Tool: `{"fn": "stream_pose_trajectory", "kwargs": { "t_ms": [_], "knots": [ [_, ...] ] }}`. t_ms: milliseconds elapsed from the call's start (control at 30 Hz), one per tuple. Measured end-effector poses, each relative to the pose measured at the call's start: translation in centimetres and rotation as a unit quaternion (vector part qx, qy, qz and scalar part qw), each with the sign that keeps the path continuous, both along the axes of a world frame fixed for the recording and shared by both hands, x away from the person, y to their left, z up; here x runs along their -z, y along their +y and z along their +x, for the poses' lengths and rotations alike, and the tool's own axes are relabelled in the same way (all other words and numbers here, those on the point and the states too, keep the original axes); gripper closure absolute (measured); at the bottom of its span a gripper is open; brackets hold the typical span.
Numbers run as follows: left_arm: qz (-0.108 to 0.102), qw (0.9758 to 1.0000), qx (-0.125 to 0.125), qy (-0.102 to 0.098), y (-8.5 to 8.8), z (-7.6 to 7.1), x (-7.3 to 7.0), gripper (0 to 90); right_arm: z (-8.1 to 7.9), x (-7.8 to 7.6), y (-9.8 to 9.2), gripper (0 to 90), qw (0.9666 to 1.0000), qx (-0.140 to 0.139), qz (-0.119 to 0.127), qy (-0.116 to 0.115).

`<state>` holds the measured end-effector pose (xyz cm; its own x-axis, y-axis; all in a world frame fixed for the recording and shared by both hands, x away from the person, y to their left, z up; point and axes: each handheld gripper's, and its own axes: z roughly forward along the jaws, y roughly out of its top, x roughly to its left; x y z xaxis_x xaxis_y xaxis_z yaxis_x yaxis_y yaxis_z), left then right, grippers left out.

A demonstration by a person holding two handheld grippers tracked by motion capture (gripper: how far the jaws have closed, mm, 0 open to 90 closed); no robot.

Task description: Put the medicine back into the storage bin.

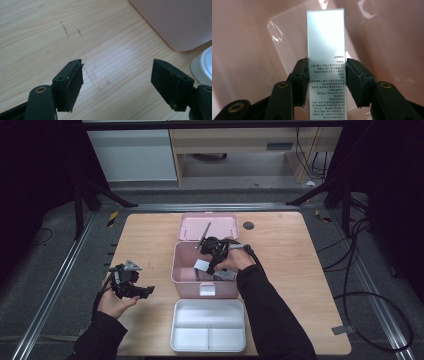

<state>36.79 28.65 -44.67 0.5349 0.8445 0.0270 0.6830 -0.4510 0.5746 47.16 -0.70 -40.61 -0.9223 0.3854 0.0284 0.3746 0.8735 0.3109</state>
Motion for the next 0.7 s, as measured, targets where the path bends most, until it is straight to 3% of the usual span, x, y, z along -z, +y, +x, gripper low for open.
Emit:
{"fn": "stream_pose_trajectory", "kwargs": {
  "t_ms": [167,233,267,400,433,600,700],
  "knots": [
    [-0.002,1.0,0.0,0.0,0.0,0.0,0.0,25.3,-0.3,-1.3,-0.6,52.1,0.9995,0.006,0.031,-0.007],
    [-0.002,1.0,0.002,-0.002,-0.1,0.0,-0.1,25.3,-0.6,-2.0,-1.0,50.5,0.9985,0.012,0.05,-0.016],
    [-0.003,1.0,0.003,-0.005,-0.1,-0.1,-0.2,25.4,-0.9,-3.0,-1.6,48.9,0.9966,0.022,0.073,-0.031],
    [-0.004,0.9999,0.012,-0.009,-0.3,-0.2,-0.5,26.0,-1.4,-4.4,-2.4,47.5,0.9942,0.033,0.09,-0.049],
    [-0.006,0.9997,0.02,-0.013,-0.4,-0.3,-0.8,26.4,-1.8,-5.4,-3.0,47.0,0.9925,0.035,0.099,-0.063],
    [-0.009,0.999,0.04,-0.017,-0.6,-0.7,-1.3,30.0,-2.8,-7.4,-4.4,46.6,0.9885,0.041,0.119,-0.084],
    [-0.013,0.997,0.075,-0.016,-1.0,-1.2,-1.7,34.0,-4.0,-8.9,-6.0,46.5,0.9845,0.046,0.137,-0.099]
  ]
}}
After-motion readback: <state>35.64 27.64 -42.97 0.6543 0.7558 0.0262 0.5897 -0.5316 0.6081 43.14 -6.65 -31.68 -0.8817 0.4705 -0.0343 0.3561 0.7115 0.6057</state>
